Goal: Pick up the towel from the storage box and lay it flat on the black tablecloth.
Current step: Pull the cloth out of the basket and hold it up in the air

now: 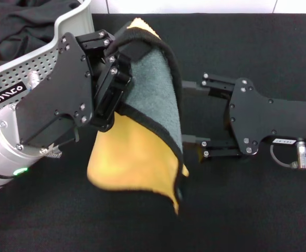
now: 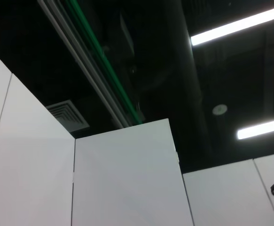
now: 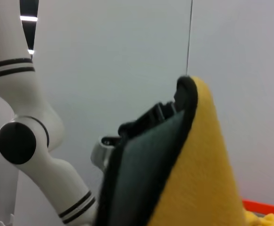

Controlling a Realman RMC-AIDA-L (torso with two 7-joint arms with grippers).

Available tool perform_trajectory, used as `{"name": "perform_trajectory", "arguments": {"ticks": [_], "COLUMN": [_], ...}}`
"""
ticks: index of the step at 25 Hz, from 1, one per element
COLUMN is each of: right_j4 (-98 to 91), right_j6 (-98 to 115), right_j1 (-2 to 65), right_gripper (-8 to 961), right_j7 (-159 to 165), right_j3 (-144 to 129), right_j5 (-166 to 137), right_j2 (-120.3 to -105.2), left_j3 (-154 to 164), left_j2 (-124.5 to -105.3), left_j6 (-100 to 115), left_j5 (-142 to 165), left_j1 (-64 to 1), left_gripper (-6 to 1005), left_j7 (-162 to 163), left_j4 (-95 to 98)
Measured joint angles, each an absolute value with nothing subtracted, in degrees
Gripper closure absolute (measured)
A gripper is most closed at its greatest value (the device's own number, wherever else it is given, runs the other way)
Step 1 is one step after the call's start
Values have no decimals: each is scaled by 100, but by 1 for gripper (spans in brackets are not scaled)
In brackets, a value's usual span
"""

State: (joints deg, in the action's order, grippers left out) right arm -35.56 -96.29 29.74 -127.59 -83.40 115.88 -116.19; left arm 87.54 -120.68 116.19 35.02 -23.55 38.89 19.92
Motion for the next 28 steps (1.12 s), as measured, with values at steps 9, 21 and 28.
{"name": "perform_trajectory", "arguments": {"ticks": [9,21,28], "right_j4": [-3693,-3574,-3464], "right_j6": [-9650,-9076,-8473], "right_j1": [2984,2926,2627], "right_gripper": [247,253,256], "right_j7": [-12803,-13074,-13126], "right_j3": [-8400,-8822,-8861], "right_j5": [12022,12769,12822], "right_j2": [-11619,-11619,-11619], "left_j3": [8825,9144,9166], "left_j2": [-12077,-12076,-12076], "left_j6": [11324,11196,11215], "left_j5": [3522,3267,3109], "left_j1": [-2638,-2688,-2669], "left_gripper": [986,984,983], "left_j7": [3476,3345,3340], "left_j4": [1416,1370,1391]}}
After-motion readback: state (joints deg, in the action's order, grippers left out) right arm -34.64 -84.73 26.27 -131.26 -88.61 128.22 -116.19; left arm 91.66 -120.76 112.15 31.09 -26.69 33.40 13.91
